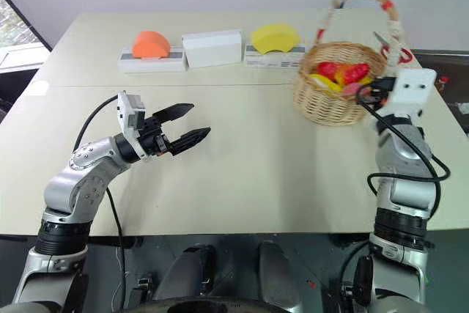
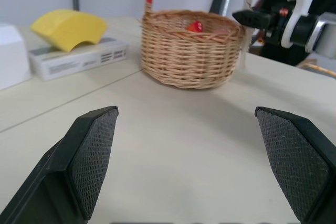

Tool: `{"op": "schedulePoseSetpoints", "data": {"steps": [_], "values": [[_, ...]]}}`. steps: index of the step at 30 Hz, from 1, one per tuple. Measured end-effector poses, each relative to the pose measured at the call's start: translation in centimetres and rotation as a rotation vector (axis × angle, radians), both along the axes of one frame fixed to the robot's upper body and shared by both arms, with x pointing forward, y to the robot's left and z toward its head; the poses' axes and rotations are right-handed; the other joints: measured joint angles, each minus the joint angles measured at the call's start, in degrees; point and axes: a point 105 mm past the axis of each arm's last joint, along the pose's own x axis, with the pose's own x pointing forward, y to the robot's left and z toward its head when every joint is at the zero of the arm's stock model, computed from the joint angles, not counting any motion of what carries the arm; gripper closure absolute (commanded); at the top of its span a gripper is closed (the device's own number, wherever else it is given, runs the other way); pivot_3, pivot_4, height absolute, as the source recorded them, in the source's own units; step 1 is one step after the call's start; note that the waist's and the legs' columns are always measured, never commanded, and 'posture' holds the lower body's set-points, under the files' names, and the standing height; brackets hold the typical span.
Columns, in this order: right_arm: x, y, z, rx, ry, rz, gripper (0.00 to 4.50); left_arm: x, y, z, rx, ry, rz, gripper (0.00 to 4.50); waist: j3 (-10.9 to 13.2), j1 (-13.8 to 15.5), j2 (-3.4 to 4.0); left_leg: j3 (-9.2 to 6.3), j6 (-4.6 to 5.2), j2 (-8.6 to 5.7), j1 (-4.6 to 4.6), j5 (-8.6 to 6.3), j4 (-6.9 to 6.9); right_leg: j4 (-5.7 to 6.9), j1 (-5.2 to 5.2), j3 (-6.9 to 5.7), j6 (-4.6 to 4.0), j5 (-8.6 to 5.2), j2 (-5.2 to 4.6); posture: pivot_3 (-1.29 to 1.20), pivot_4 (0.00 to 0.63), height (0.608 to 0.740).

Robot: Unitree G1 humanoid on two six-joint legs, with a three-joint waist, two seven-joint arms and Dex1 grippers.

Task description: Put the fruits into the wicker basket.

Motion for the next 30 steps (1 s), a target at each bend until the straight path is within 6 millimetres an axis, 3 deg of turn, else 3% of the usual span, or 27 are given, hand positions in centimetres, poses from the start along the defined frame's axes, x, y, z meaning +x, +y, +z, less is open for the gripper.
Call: {"op": "schedulePoseSetpoints", "data": {"steps": [1, 7, 12, 15, 17, 21, 24, 26, 30], "values": [[-0.1, -0.3, -0.1, 0.005, -0.003, -0.011, 4.37, 0.0, -0.2, 0.0, -0.001, 0.0, -0.009, 0.0, 0.0, -0.1, 0.01, 0.06, 0.0, 0.01, 0.02, 0.0, 0.01, 0.02, 0.02, 0.01, 0.0, 0.0, 0.04, 0.0, 0.15, 0.74], [-1.3, -1.5, -0.5, 0.043, -0.024, -0.039, 1.57, 0.5, 0.1, -0.7, 0.014, 0.015, 0.012, 0.0, 0.0, -0.1, 0.01, 0.2, 0.02, 0.04, -0.01, -0.01, 0.03, 0.04, 0.02, 0.03, 0.01, 0.0, 0.03, 0.0, 0.15, 0.74], [-3.3, -2.4, 0.3, 0.015, -0.062, -0.033, 1.57, 1.3, 0.8, -1.1, 0.035, 0.017, 0.075, 0.0, 0.0, 0.4, 0.01, 0.21, 0.03, 0.04, -0.01, -0.02, 0.04, 0.02, 0.02, 0.05, 0.02, 0.0, 0.02, 0.0, 0.15, 0.74], [-4.6, -2.1, -0.4, -0.014, -0.015, 0.063, 1.57, 1.8, 2.1, -1.8, 0.059, 0.037, 0.147, 0.0, 0.0, 0.5, 0.0, 0.2, 0.08, 0.04, 0.0, -0.04, 0.04, 0.0, 0.03, 0.06, 0.03, 0.0, 0.01, 0.0, 0.15, 0.74], [-5.2, -0.1, -1.5, -0.049, 0.055, 0.206, 1.57, 1.9, 3.4, -2.5, 0.068, 0.053, 0.209, 0.0, 0.0, 0.3, 0.03, 0.17, 0.12, 0.1, 0.05, -0.07, 0.03, 0.01, 0.02, 0.15, 0.03, -0.01, -0.01, 0.0, 0.15, 0.74], [-5.2, 7.2, -3.6, -0.105, 0.155, 0.56, 1.57, 2.2, 5.8, -4.6, 0.096, 0.108, 0.324, 0.0, 0.0, -0.5, 0.02, 0.14, 0.12, 0.17, 0.1, -0.07, 0.08, 0.03, 0.05, 0.16, 0.03, -0.01, 0.02, 0.0, 0.15, 0.74], [-5.0, 11.4, -5.6, -0.161, 0.225, 0.737, 1.57, 2.1, 7.4, -5.8, 0.114, 0.127, 0.403, 0.0, 0.0, -0.7, 0.02, 0.15, 0.12, 0.13, 0.1, -0.07, 0.12, 0.01, 0.08, 0.16, 0.03, -0.01, -0.03, 0.0, 0.15, 0.74], [-4.6, 13.5, -6.8, -0.181, 0.255, 0.817, 1.57, 2.1, 8.6, -6.3, 0.121, 0.131, 0.463, 0.0, 0.0, -0.6, 0.0, 0.13, 0.12, 0.1, 0.07, -0.07, 0.12, -0.01, 0.06, 0.15, 0.03, -0.01, -0.07, 0.0, 0.15, 0.74], [-3.4, 15.6, -7.0, -0.178, 0.23, 0.879, 1.57, 1.6, 9.3, -6.7, 0.127, 0.126, 0.503, 0.0, 0.0, -0.3, -0.02, 0.11, 0.12, 0.05, 0.04, -0.07, 0.11, -0.04, 0.06, 0.14, 0.04, 0.0, -0.14, 0.0, 0.15, 0.74]]}}
